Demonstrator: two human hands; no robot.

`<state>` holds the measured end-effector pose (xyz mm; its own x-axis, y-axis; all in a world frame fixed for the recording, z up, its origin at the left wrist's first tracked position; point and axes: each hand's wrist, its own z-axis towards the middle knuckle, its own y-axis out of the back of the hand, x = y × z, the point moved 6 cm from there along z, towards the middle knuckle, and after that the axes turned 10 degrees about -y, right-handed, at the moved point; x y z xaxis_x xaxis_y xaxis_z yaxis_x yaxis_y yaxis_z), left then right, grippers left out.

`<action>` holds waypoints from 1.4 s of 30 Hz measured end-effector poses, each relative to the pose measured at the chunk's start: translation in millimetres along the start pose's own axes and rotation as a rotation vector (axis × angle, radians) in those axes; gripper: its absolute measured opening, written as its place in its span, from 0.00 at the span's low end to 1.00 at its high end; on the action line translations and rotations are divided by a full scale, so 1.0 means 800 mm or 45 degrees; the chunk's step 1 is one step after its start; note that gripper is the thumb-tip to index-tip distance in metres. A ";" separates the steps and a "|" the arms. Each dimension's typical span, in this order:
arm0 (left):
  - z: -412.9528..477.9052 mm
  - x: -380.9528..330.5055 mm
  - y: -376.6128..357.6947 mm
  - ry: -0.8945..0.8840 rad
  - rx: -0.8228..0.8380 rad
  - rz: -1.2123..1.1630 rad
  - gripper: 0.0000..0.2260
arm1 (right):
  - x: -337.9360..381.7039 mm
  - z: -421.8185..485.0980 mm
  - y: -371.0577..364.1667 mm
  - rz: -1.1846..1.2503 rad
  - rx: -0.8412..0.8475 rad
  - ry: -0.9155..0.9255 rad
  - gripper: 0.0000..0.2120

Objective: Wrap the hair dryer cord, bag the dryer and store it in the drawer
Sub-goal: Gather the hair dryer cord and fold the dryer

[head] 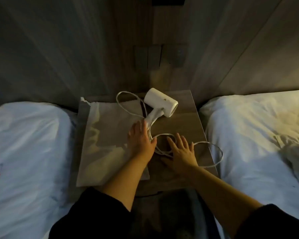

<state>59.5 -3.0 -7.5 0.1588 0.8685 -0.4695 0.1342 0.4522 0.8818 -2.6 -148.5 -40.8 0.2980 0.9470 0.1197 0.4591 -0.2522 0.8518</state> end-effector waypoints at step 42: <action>-0.291 -0.022 -0.010 -0.179 -0.070 -1.118 0.16 | -0.095 -0.253 -0.129 0.782 -0.934 0.619 0.14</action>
<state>-172.1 25.3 3.9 0.1399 0.1731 -0.9749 0.2171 0.9553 0.2008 -242.4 -154.2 -34.6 -0.1328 0.7173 0.6840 -0.3189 -0.6844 0.6557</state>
